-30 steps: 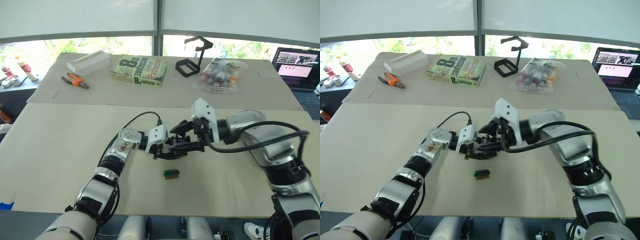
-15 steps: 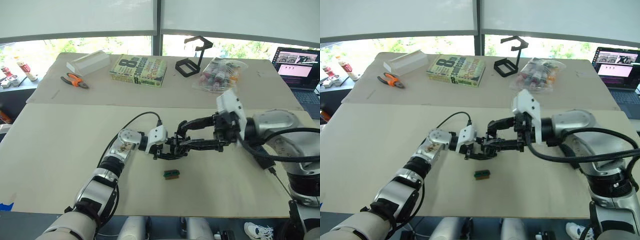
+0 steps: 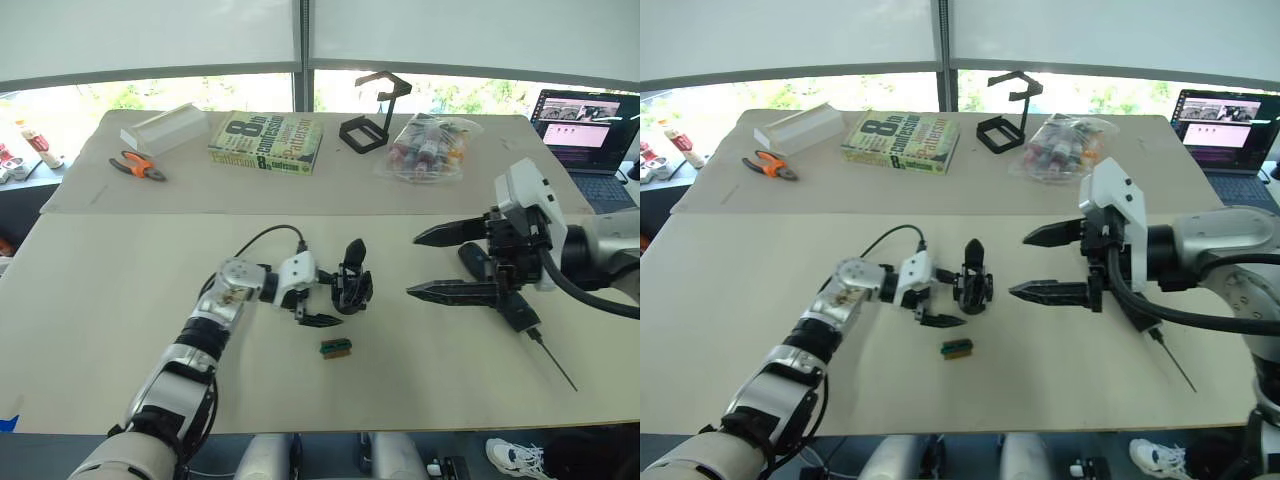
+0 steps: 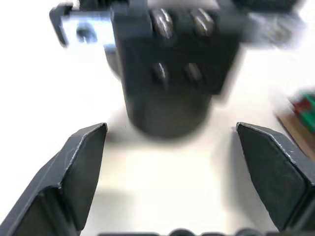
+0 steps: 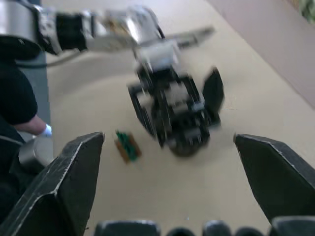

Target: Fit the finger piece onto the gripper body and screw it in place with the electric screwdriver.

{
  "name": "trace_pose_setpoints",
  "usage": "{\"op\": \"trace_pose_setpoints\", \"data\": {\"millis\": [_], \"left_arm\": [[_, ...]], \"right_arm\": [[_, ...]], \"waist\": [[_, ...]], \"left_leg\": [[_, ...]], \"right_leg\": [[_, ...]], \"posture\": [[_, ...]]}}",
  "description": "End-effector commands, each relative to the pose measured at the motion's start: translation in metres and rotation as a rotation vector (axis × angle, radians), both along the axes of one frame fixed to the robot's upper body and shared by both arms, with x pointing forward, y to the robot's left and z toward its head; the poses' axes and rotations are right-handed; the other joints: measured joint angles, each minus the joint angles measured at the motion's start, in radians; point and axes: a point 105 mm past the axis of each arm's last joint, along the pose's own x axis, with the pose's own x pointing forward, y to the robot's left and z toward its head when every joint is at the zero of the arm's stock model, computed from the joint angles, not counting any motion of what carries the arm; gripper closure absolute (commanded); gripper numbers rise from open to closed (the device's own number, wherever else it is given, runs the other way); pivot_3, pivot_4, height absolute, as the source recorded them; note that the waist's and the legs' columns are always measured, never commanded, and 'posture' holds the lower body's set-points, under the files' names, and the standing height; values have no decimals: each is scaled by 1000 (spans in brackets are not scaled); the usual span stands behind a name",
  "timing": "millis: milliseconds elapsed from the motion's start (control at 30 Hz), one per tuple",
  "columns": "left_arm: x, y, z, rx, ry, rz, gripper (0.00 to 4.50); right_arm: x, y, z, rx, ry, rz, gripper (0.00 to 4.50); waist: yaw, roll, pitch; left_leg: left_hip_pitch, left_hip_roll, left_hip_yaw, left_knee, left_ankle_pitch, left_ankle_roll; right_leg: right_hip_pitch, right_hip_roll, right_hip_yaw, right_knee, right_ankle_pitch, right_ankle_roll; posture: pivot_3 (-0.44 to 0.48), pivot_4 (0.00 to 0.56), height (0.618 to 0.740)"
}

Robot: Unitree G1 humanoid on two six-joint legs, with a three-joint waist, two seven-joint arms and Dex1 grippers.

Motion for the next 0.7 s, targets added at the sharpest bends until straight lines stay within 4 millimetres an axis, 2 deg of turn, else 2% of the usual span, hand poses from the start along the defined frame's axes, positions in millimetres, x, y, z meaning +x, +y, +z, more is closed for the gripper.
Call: {"op": "trace_pose_setpoints", "data": {"millis": [33, 133, 200, 233, 333, 500, 700], "left_arm": [[-21, 30, 26, 8, 32, -20, 0], [-41, 44, 58, 4, 59, -39, 0], [-53, 45, 80, 8, 63, -59, 0], [-58, 44, 88, 8, 65, -67, 0], [-73, 32, 133, -31, 42, -114, 0], [-90, 14, 173, -98, 32, -171, 0], [-104, 0, 197, -157, -1, -225, 0]], "right_arm": [[6, -33, 7, -75, 79, -196, 26], [18, -65, 0, -159, 158, -390, 26], [23, -87, -9, -226, 220, -511, 26], [24, -96, -13, -246, 246, -560, 26], [41, -125, -32, -271, 353, -744, 26], [52, -142, -56, -390, 423, -763, 26], [59, -157, -82, -464, 506, -756, 26]], "waist": [[-4, 1, 1], [-4, 1, 1], [6, 1, 2], [10, 2, 2], [16, 1, 3], [13, 2, 4], [6, 2, 4]], "left_leg": [[-1, 0, 0, 0, 0, -1], [-2, 0, 0, 0, 1, -1], [-4, 0, 0, 1, 1, -1], [-5, -1, 0, 1, 1, 0], [-5, -2, 1, 3, 3, -4], [-5, -3, 2, 2, 5, -6], [-6, -3, 3, -1, 5, -7]], "right_leg": [[-1, 0, 0, 0, 0, -1], [-3, 0, 1, 1, 0, -1], [-3, -1, 1, 0, 0, -1], [-3, -1, 1, -1, 0, -1], [-3, -1, 2, -1, 0, 0], [-3, 0, 3, -1, -2, 3], [-3, 2, 3, -1, -3, 4]], "posture": [[0, 150, 740], [0, 150, 740], [0, 150, 740], [0, 150, 740], [0, 150, 740], [0, 150, 740], [0, 150, 740]]}}
